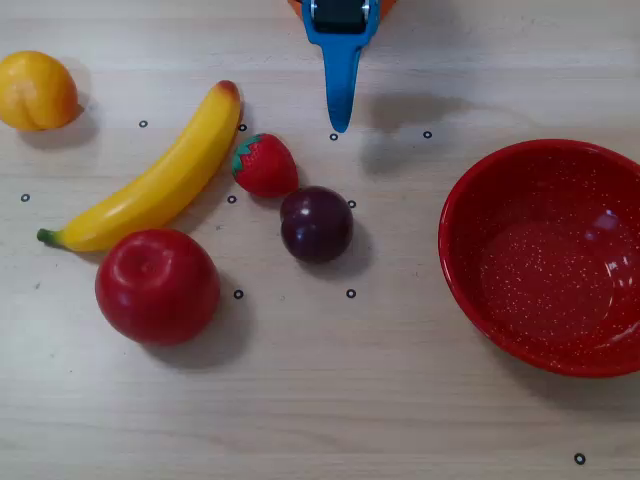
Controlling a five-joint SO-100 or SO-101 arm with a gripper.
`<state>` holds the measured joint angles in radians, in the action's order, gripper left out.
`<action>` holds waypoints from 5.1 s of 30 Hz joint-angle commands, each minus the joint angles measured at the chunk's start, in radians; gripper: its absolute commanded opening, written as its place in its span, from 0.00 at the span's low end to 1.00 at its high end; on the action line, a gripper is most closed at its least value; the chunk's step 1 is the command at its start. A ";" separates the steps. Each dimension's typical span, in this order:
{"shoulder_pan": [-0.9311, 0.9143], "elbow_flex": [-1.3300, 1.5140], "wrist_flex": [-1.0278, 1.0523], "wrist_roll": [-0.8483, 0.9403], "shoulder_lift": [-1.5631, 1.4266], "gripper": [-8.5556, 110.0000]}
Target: Put the peach in the red bowl.
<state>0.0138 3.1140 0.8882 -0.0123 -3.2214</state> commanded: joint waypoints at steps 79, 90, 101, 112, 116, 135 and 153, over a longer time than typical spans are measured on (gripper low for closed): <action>0.899 -2.138 0.784 -0.741 1.792 0.09; 1.150 -2.312 0.884 -1.048 1.985 0.32; 1.293 -2.461 0.945 -1.378 2.163 0.56; 1.292 -2.568 0.930 -1.459 2.352 0.58; 1.270 -2.583 0.911 -1.436 2.396 0.60; 1.181 -2.583 0.784 -1.358 2.494 0.62; 1.166 -2.582 0.738 -1.358 2.526 0.61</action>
<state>1.2026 0.6029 1.6383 -1.3867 -0.6489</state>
